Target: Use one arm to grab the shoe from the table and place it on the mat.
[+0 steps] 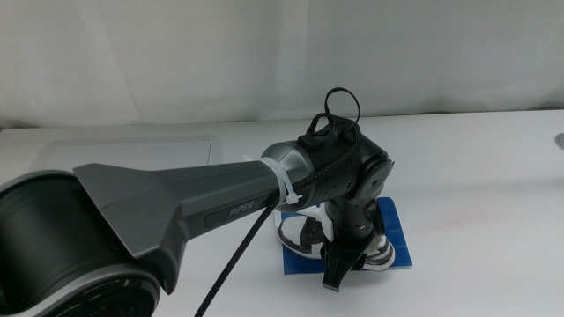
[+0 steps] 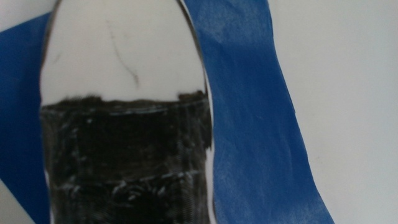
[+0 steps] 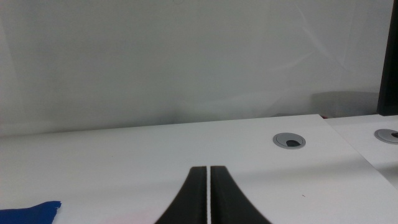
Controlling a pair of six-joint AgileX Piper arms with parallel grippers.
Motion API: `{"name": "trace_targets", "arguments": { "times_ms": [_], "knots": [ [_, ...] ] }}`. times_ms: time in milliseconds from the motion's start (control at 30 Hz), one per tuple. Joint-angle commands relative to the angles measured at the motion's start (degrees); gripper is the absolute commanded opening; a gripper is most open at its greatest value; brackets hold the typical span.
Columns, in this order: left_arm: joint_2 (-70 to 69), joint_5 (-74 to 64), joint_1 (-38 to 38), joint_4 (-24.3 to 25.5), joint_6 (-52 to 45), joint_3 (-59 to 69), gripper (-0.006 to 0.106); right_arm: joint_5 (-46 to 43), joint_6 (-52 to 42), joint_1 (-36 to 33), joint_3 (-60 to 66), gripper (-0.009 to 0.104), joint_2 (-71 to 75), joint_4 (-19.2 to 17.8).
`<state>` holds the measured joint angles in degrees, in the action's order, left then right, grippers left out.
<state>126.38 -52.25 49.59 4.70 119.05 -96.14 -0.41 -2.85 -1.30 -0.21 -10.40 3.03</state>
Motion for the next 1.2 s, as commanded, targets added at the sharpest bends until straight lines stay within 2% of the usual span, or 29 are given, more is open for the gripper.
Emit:
{"name": "trace_targets", "arguments": {
  "times_ms": [0,200,267,400,500,567,633,667,933,1067,1167],
  "knots": [
    [0.2,1.1,0.3,-0.9,0.3,-0.3,-0.003,-0.4,-0.1,0.2,2.2,-0.002,0.2,-0.2],
    [0.2,2.7,0.3,-0.2,-1.3,-0.3,-0.003,-0.4,-0.1,0.2,2.2,-0.002,0.2,-0.2],
    [0.2,2.1,0.3,-1.3,-2.3,-0.3,-0.003,-0.4,-0.1,0.2,2.2,-0.002,0.2,-0.2],
    [-0.3,2.4,0.1,-0.8,-3.0,-0.3,0.007,-0.4,-0.1,0.2,2.2,-0.002,0.2,-0.2],
    [-0.7,2.6,0.1,-0.5,-3.8,-0.3,0.032,-0.4,-0.1,0.2,2.2,-0.002,0.2,-0.2],
    [-0.7,4.6,-0.2,-0.5,-3.8,-0.3,0.057,-0.4,-0.1,0.2,2.2,-0.002,0.2,-0.2],
    [-0.7,6.1,-0.4,-0.5,-3.8,-0.3,0.088,-0.4,-0.1,0.2,2.2,-0.002,0.2,-0.2],
    [-0.7,6.4,-0.5,-0.7,-4.3,-0.3,0.093,-0.4,-0.1,0.2,2.2,-0.002,0.2,-0.2],
    [-0.7,9.2,-0.9,-0.4,-4.7,-0.3,0.093,-0.4,-0.1,0.2,2.2,-0.002,0.2,-0.4],
    [-0.7,12.3,-0.9,4.0,-4.9,-0.3,0.093,-0.4,-0.1,0.2,2.2,-0.002,0.2,-0.4],
    [-0.7,12.9,-0.9,4.9,-5.5,-0.3,0.093,-0.4,-0.1,0.2,2.2,-0.002,0.2,-0.4]
  ]
}}
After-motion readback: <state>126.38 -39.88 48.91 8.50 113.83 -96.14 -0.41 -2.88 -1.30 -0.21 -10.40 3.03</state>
